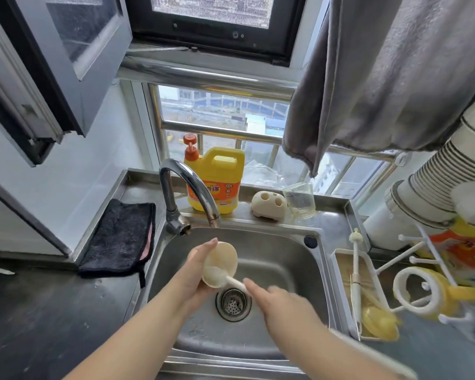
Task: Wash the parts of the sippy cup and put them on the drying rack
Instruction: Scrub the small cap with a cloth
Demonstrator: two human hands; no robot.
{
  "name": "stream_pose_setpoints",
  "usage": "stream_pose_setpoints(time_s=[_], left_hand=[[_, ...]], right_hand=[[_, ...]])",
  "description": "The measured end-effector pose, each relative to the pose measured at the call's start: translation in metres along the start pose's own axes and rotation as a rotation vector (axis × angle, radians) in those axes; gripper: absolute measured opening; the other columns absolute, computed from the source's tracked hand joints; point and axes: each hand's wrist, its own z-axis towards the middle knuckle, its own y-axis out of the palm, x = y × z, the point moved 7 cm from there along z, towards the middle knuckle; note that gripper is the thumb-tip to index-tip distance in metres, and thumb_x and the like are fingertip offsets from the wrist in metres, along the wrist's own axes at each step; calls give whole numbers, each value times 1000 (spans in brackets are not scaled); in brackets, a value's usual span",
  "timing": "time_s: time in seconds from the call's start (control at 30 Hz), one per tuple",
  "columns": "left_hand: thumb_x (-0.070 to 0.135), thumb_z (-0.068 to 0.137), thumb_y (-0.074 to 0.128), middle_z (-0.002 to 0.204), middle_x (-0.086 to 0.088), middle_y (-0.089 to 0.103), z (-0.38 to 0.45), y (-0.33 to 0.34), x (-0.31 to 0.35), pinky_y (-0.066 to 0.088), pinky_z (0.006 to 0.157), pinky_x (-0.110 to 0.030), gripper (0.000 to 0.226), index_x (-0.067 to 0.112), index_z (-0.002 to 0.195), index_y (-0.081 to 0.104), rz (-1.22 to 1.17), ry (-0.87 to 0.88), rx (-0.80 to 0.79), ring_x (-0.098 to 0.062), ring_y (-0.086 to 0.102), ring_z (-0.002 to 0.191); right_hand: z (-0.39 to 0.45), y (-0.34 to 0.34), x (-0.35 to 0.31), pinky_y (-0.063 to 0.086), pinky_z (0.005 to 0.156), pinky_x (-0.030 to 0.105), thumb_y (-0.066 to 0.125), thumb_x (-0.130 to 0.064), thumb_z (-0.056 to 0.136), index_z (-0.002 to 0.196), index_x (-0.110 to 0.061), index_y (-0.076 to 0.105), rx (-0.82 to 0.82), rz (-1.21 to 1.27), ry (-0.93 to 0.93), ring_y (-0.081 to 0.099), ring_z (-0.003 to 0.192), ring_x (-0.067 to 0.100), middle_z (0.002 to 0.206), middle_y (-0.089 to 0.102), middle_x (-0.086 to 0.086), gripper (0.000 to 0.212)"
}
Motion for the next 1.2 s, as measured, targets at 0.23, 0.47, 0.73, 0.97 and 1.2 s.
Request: stream_pose_setpoints(time_s=[0.23,0.47,0.73,0.97,1.2], left_hand=[[40,63,76,108,-20,59,4,15,11,55,61,-38,79,9,131,50,13,-35,-4,-31,61,83],[32,86,64,109,-15,50,6,21,18,50,85,-48,41,12,119,50,-1,57,-21,-30,53,97],[35,77,68,113,-19,50,12,10,0,56,67,-41,63,9,130,45,-89,-11,20,-34,56,94],[39,80,66,92,-18,65,18,1,-14,50,83,-45,41,9,107,61,100,-179,90,-29,62,77],[37,61,76,108,-21,54,14,12,-1,54,81,-49,69,8,119,53,26,-80,28,-35,59,90]], right_hand=[[6,-35,0,17,41,25,86,-10,33,102,-20,76,322,-439,-92,45,39,20,59,51,2,71],[11,3,7,38,52,28,40,-21,99,126,-36,55,-163,676,69,49,61,17,70,49,-5,33],[-4,11,5,35,51,20,40,-19,100,131,-44,50,-207,621,49,44,52,4,68,58,-11,41],[5,-29,13,20,38,24,86,-7,21,99,-22,76,312,-428,-140,46,36,20,55,52,2,81],[7,12,12,38,62,32,38,-18,97,131,-33,45,-69,231,19,58,75,22,89,57,3,38]])
